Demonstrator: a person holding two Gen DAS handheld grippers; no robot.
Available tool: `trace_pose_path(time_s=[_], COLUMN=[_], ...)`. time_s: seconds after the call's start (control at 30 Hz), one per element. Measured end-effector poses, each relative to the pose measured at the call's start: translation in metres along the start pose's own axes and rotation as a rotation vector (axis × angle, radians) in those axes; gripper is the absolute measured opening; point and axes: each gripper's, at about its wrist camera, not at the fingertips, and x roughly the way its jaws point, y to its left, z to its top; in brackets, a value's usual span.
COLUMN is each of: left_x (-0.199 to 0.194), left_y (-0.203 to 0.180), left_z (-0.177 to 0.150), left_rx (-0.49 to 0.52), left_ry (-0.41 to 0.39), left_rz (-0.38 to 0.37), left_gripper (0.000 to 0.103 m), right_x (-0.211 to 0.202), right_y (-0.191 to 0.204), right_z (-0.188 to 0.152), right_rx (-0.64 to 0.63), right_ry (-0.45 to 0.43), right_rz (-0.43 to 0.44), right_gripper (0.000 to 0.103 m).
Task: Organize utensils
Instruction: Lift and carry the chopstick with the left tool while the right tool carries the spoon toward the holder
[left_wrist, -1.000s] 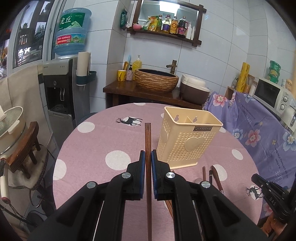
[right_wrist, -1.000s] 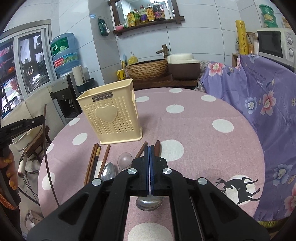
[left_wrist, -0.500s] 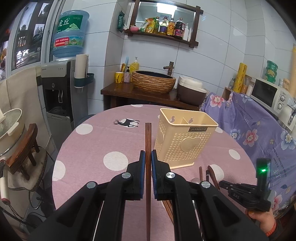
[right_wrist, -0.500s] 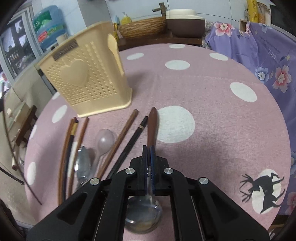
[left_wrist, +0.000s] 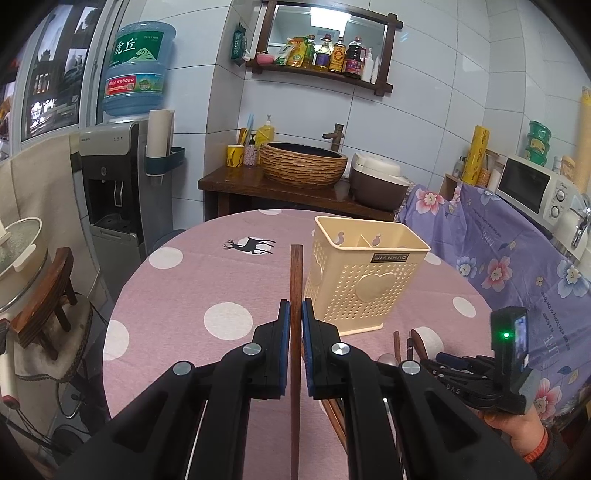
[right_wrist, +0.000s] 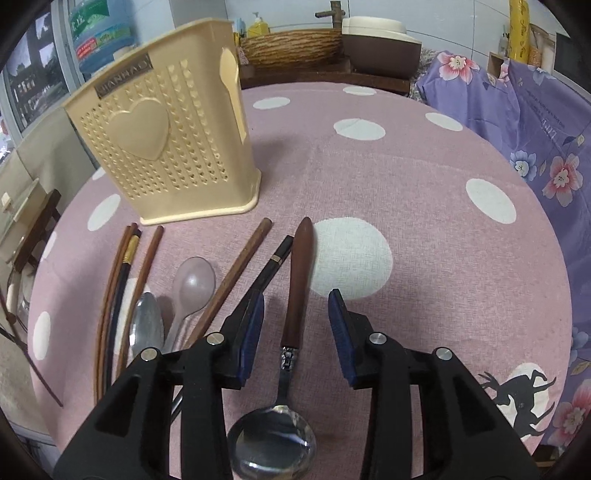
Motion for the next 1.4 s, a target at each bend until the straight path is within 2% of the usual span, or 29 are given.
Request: trace_pose_path(time_s=[0.07,0.17,0.37,0.43,0.53,0.6,0.73,1.0,1.4], left_x=[0.000,0.000,0.000,0.000,0.000,0.000,-0.003,-0.019,-0.030], left_y=[0.000,-0.003,-0.004,-0.004,-0.004,-0.004,-0.003,0.003,0.002], left_z=[0.000,0.001,0.002,0.001,0.002,0.002,0.003,0.003,0.003], left_rx=[0.004,0.009,0.007,0.006,0.008,0.006,0.002,-0.011,-0.007], left_ry=[0.000,0.000,0.002,0.002,0.002,0.000,-0.009,-0.042,-0.070], left_rz=[-0.001,-0.005,-0.005,-0.005,-0.006,-0.007,-0.012,-0.026,-0.030], left_gripper=[0.008,0.008,0.008,0.008,0.008,0.008,0.008,0.008,0.008], right_x=[0.005,0.015,0.027,0.029,0.029,0.026,0.000,-0.098,-0.138], right_y=[0.001,0.000,-0.001,-0.001,-0.002,-0.008,-0.011,-0.021,-0.027], right_z=[0.005,0.014,0.030,0.032,0.033,0.031,0.028,0.005,-0.013], right_rx=[-0.002,0.011,0.018,0.021,0.017,0.058,0.071,0.078,0.071], right_ry=[0.009,0.033,0.027,0.023,0.023,0.016,-0.072,-0.281,-0.351], right_rz=[0.006,0.005,-0.001,-0.013,-0.004,0.025,0.059,0.147,0.183], right_gripper=[0.035,0.028,0.025,0.017,0.017,0.016,0.016,0.016,0.016])
